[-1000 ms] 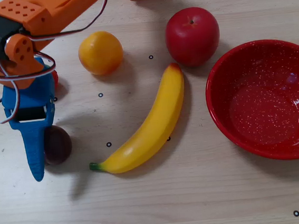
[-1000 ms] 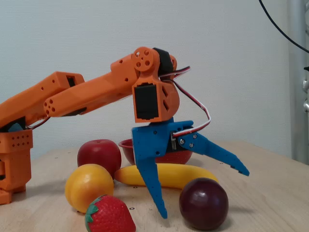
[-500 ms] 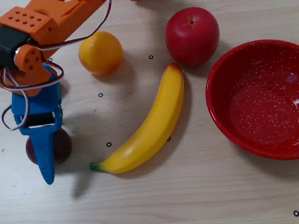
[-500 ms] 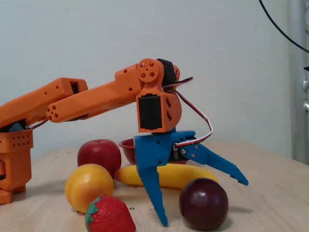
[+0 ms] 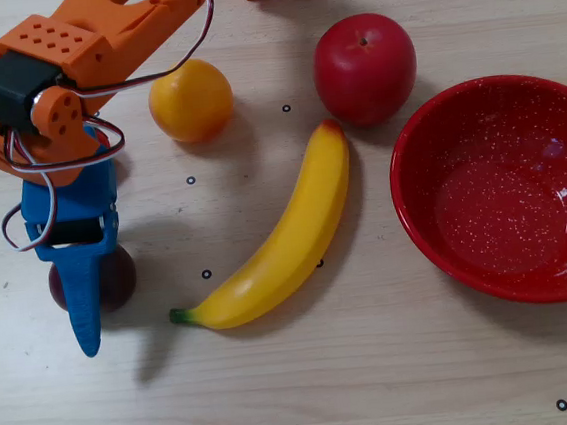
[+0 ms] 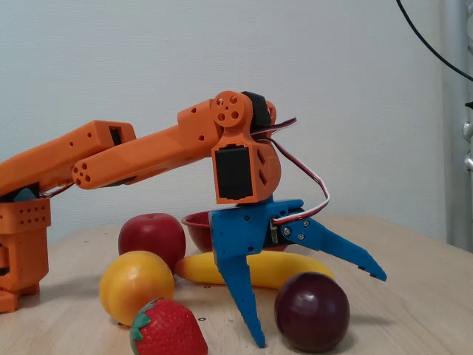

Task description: Put plum in the red bowl.

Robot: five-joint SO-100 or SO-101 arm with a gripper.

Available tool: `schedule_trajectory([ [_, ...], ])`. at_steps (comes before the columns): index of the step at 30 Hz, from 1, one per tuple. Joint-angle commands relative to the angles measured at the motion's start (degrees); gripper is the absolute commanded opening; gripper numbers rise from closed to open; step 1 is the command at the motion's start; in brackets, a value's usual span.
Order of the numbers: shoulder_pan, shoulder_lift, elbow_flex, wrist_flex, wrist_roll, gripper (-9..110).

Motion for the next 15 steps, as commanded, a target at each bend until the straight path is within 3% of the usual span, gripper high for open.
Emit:
schedule_trajectory([
  [1,0.8,2.5,-4.0,-2.2,-0.4,58],
  [15,0.7,1.8,-3.7,-2.4,-0.1,57],
])
